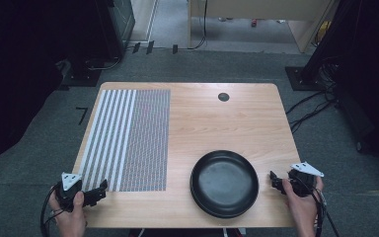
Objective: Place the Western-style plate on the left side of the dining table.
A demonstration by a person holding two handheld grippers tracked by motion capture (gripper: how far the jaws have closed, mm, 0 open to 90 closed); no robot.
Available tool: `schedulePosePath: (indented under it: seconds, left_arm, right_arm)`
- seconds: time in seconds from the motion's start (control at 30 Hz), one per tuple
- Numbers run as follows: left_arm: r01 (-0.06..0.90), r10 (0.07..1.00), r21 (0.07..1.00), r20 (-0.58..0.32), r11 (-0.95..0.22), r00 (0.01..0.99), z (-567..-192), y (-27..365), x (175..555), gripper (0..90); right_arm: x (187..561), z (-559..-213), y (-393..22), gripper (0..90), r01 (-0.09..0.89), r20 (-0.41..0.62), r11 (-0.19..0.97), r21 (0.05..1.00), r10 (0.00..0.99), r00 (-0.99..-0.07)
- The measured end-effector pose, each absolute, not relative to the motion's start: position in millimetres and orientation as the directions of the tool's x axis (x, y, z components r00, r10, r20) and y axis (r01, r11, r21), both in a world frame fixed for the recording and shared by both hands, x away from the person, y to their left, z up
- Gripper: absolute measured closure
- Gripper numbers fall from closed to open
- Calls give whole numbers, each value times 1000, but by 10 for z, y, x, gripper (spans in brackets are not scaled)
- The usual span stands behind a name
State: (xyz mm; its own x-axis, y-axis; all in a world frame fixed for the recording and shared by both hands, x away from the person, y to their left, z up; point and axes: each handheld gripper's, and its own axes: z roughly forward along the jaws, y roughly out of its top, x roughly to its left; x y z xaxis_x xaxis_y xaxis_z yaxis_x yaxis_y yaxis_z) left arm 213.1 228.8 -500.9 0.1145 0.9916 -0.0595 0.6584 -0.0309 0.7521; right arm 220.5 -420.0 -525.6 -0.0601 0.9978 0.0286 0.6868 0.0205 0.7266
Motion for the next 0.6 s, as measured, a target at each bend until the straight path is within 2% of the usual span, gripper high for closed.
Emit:
schedulePosePath:
  seconds: [0.23, 0.43, 0.6]
  left_arm:
    - [643, 986, 763, -50, -67, 162, -4918, 2123, 2115, 0]
    - [638, 973, 769, -109, -47, 204, -4808, 1956, 2145, 0]
    - [632, 964, 773, -123, -57, 237, -4736, 1797, 2174, 0]
  right_arm:
    - [2191, -5248, -4195, 137, 673, 17, 14, 740, 999, -39]
    - [2194, -5173, -4194, 137, 663, 51, -20, 749, 998, -27]
    - [2178, -5073, -4153, 136, 649, 52, -27, 760, 998, -20]
